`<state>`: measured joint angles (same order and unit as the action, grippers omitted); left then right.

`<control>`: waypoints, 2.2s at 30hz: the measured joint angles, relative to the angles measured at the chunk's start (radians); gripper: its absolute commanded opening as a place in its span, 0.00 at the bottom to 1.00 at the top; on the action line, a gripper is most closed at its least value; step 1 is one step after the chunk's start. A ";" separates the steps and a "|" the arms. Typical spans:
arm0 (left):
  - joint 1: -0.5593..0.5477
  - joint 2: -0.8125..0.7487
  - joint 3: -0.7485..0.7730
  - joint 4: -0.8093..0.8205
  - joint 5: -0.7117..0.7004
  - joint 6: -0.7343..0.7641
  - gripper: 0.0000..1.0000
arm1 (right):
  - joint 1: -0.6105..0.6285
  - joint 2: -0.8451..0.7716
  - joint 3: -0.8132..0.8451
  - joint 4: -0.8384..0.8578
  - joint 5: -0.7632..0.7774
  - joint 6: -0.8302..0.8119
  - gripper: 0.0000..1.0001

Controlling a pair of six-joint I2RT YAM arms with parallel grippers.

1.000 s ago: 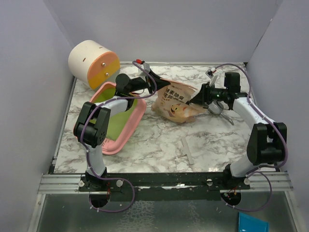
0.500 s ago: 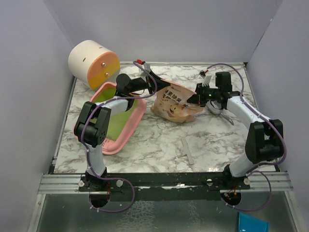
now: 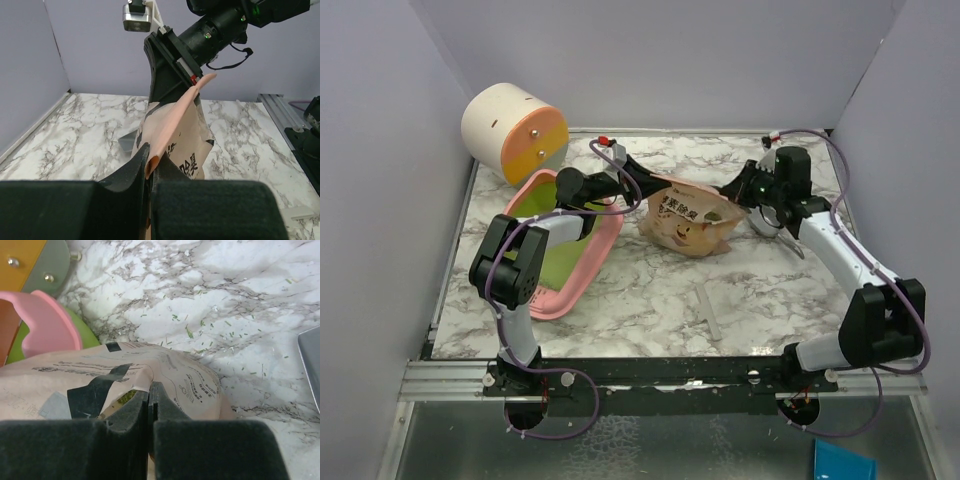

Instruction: Fill the litter box with clean litter

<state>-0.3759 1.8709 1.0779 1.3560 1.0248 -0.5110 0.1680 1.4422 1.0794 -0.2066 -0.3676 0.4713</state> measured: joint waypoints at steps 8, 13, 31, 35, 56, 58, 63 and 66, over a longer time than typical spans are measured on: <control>-0.005 0.000 -0.001 0.030 0.004 -0.017 0.00 | 0.007 -0.127 -0.098 0.087 0.129 0.113 0.01; 0.009 0.007 0.006 0.046 -0.008 -0.020 0.00 | -0.002 -0.146 -0.118 0.156 0.187 0.148 0.01; 0.035 -0.107 0.002 0.097 -0.084 -0.057 0.35 | -0.013 -0.160 0.024 0.082 0.252 0.088 0.39; 0.039 -0.153 -0.024 0.074 -0.109 -0.073 0.29 | -0.013 -0.167 0.081 -0.013 0.364 0.055 0.82; 0.082 -0.827 -0.083 -1.350 -0.399 0.223 0.11 | -0.374 0.225 0.090 -0.224 0.332 -0.008 0.62; 0.082 -0.826 -0.095 -1.405 -0.410 0.222 0.12 | -0.372 0.229 0.072 -0.213 0.328 -0.008 0.62; 0.082 -0.829 -0.121 -1.495 -0.414 0.221 0.12 | -0.372 0.250 0.026 -0.182 0.324 -0.009 0.59; 0.082 -0.850 -0.129 -1.529 -0.427 0.222 0.13 | -0.372 0.275 -0.006 -0.163 0.309 -0.010 0.53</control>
<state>-0.2935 1.0210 0.9493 -0.1730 0.5976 -0.2893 -0.2039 1.7172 1.0733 -0.3691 -0.0582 0.4614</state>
